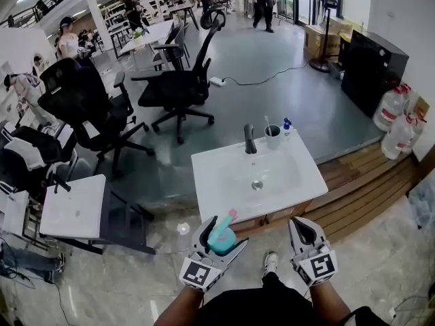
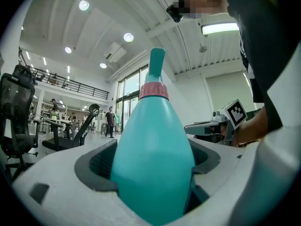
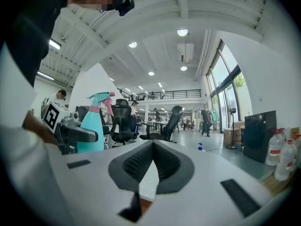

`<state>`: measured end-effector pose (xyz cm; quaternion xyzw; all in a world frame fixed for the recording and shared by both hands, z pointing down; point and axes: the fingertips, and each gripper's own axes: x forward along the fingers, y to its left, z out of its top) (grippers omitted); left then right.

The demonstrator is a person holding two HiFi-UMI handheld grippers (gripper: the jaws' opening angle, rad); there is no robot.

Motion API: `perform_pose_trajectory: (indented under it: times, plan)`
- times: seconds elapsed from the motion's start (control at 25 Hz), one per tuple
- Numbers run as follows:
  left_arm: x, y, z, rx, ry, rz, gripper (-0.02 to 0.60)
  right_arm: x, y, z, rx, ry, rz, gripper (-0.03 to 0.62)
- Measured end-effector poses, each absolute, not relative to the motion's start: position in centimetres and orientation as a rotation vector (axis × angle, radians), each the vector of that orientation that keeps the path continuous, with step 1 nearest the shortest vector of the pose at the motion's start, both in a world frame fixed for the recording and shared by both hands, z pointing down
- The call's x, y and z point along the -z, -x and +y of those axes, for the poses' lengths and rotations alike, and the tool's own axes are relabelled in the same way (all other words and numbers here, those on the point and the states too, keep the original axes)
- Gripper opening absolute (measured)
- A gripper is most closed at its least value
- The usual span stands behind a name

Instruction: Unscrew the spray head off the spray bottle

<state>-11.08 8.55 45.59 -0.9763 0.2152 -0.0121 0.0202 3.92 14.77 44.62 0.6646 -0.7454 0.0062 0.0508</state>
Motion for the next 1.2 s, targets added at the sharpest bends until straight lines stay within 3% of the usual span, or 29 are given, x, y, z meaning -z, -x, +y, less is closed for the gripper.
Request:
perform_pose_trajectory:
  times: [0.76,1.2]
  plan:
    - [-45.7,-0.8,-1.3,0.066,3.021,0.852,0.434,-44.9,-15.2,3.8,-0.033,-1.829,-2.384,0.005]
    - [-45.8,-3.0,-4.4,0.078,3.004,0.917,0.434,-45.3,-16.8,-0.5,-0.086,-1.758,-2.496,0.005]
